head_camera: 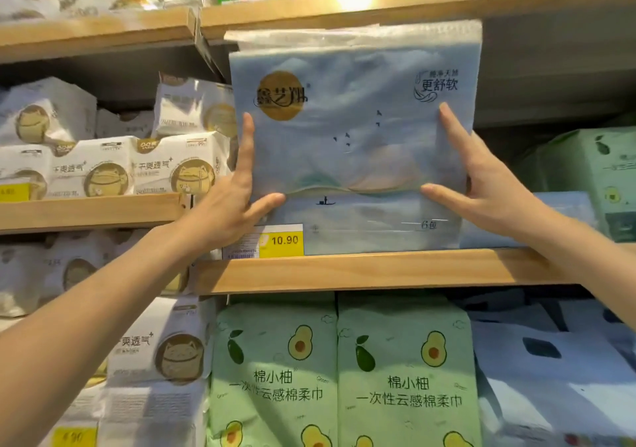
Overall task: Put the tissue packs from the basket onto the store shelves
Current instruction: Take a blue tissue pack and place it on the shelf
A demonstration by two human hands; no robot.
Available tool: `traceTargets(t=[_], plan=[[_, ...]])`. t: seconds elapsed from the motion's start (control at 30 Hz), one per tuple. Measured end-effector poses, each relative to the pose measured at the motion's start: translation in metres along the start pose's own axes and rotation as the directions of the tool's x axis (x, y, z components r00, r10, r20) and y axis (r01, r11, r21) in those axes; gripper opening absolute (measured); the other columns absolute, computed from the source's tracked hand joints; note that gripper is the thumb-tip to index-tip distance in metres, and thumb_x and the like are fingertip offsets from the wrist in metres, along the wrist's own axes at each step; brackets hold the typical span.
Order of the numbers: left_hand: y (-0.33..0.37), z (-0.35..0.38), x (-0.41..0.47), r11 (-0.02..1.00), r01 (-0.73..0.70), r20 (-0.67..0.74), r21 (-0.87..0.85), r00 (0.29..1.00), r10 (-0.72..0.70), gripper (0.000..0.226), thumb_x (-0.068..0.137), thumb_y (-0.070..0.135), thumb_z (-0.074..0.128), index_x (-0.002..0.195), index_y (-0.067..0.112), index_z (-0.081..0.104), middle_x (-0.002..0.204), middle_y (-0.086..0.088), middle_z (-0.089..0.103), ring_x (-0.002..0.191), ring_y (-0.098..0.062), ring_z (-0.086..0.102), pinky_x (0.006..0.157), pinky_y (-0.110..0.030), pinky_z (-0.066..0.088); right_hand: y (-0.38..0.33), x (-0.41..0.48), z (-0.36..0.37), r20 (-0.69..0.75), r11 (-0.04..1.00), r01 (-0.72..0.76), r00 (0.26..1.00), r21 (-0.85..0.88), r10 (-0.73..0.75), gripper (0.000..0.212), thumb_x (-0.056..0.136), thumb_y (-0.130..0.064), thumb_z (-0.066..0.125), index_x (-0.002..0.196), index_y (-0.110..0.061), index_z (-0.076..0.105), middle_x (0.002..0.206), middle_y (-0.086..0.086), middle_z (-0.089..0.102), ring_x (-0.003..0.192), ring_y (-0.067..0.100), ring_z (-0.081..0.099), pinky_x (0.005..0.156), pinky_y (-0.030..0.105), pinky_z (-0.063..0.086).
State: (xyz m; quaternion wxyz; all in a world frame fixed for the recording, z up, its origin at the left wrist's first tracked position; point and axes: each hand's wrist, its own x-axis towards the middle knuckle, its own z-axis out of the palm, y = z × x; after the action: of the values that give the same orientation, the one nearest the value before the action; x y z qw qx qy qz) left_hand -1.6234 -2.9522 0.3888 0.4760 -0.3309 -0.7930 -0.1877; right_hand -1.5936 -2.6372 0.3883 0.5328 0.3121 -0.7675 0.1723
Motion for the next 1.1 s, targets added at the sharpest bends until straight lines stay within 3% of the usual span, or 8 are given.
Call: traceTargets(t=[0.1, 0.17, 0.23, 0.3, 0.4, 0.6, 0.87, 1.1], plan=[[0.001, -0.001, 0.004, 0.997, 0.061, 0.087, -0.049, 0.995, -0.056, 0.103, 0.086, 0.028, 0.06, 0.138, 0.037, -0.028, 0.139, 0.016, 0.012, 0.133, -0.019, 0.036, 0.11, -0.025, 0.024, 0.0, 0.004, -0.002, 0.036, 0.999, -0.036, 0.999, -0.009, 0.037, 0.099, 0.078, -0.021, 0.07, 0.144, -0.035, -0.002, 0.156, -0.001, 0.01, 0.141, 0.003, 0.009, 0.101, -0.004, 0.006], [0.006, -0.001, 0.008, 0.991, 0.113, 0.131, -0.07, 0.986, -0.103, 0.113, 0.08, 0.029, 0.067, 0.137, 0.037, -0.031, 0.135, 0.017, 0.016, 0.123, -0.007, 0.035, 0.098, -0.011, 0.026, 0.0, 0.006, -0.004, 0.083, 0.997, -0.076, 0.993, -0.03, 0.078, 0.106, 0.073, -0.024, 0.073, 0.144, -0.037, -0.004, 0.157, -0.003, 0.005, 0.142, 0.003, 0.006, 0.097, -0.008, 0.005], [0.009, -0.001, 0.013, 0.984, 0.164, 0.17, -0.074, 0.974, -0.149, 0.12, 0.077, 0.026, 0.071, 0.138, 0.034, -0.032, 0.133, 0.017, 0.02, 0.115, -0.006, 0.039, 0.086, -0.005, 0.028, 0.0, 0.011, -0.006, 0.133, 0.991, -0.118, 0.983, -0.07, 0.127, 0.111, 0.07, -0.025, 0.076, 0.144, -0.035, -0.007, 0.157, -0.003, 0.002, 0.143, 0.007, 0.005, 0.101, 0.0, 0.008], [0.011, -0.002, 0.017, 0.976, 0.217, 0.203, -0.009, 0.956, -0.211, 0.123, 0.075, 0.029, 0.073, 0.137, 0.035, -0.033, 0.148, 0.006, 0.024, 0.123, -0.018, 0.045, 0.089, -0.012, 0.031, 0.001, 0.02, -0.008, 0.187, 0.978, -0.17, 0.963, -0.123, 0.192, 0.119, 0.068, -0.026, 0.078, 0.143, -0.032, -0.014, 0.157, 0.0, 0.002, 0.144, 0.015, 0.008, 0.111, 0.018, 0.013], [0.011, -0.003, 0.026, 0.948, 0.31, 0.258, 0.079, 0.912, -0.32, 0.128, 0.072, 0.036, 0.075, 0.135, 0.037, -0.036, 0.156, -0.015, 0.014, 0.132, -0.035, 0.039, 0.099, -0.029, 0.033, 0.003, 0.034, -0.008, 0.273, 0.941, -0.25, 0.912, -0.226, 0.307, 0.125, 0.066, -0.034, 0.079, 0.14, -0.037, -0.022, 0.156, 0.01, 0.012, 0.14, 0.028, 0.024, 0.111, 0.036, 0.025], [0.007, 0.007, 0.041, 0.903, 0.39, 0.285, 0.18, 0.858, -0.428, 0.127, 0.072, 0.038, 0.075, 0.137, 0.032, -0.035, 0.152, -0.022, 0.024, 0.135, -0.036, 0.035, 0.105, -0.037, 0.03, 0.012, 0.043, 0.0, 0.325, 0.879, -0.334, 0.836, -0.34, 0.443, 0.125, 0.069, -0.034, 0.077, 0.135, -0.042, -0.029, 0.136, 0.026, 0.042, 0.117, 0.037, 0.047, 0.094, 0.037, 0.039], [-0.006, 0.024, 0.051, 0.871, 0.441, 0.291, 0.215, 0.823, -0.488, 0.127, 0.075, 0.038, 0.073, 0.132, 0.034, -0.04, 0.148, -0.024, 0.03, 0.128, -0.038, 0.042, 0.101, -0.04, 0.037, 0.019, 0.054, 0.015, 0.36, 0.865, -0.374, 0.797, -0.335, 0.484, 0.124, 0.072, -0.023, 0.076, 0.137, -0.038, -0.029, 0.069, -0.002, 0.037, 0.062, 0.016, 0.046, 0.062, 0.032, 0.04], [-0.017, 0.032, 0.059, 0.86, 0.445, 0.287, 0.251, 0.814, -0.505, 0.128, 0.075, 0.037, 0.073, 0.129, 0.035, -0.043, 0.146, -0.023, 0.035, 0.124, -0.039, 0.046, 0.102, -0.044, 0.04, 0.028, 0.058, 0.023, 0.359, 0.858, -0.403, 0.786, -0.319, 0.503, 0.124, 0.071, -0.021, 0.077, 0.138, -0.04, -0.025, 0.082, 0.003, 0.041, 0.079, 0.027, 0.048, 0.076, 0.032, 0.041]])
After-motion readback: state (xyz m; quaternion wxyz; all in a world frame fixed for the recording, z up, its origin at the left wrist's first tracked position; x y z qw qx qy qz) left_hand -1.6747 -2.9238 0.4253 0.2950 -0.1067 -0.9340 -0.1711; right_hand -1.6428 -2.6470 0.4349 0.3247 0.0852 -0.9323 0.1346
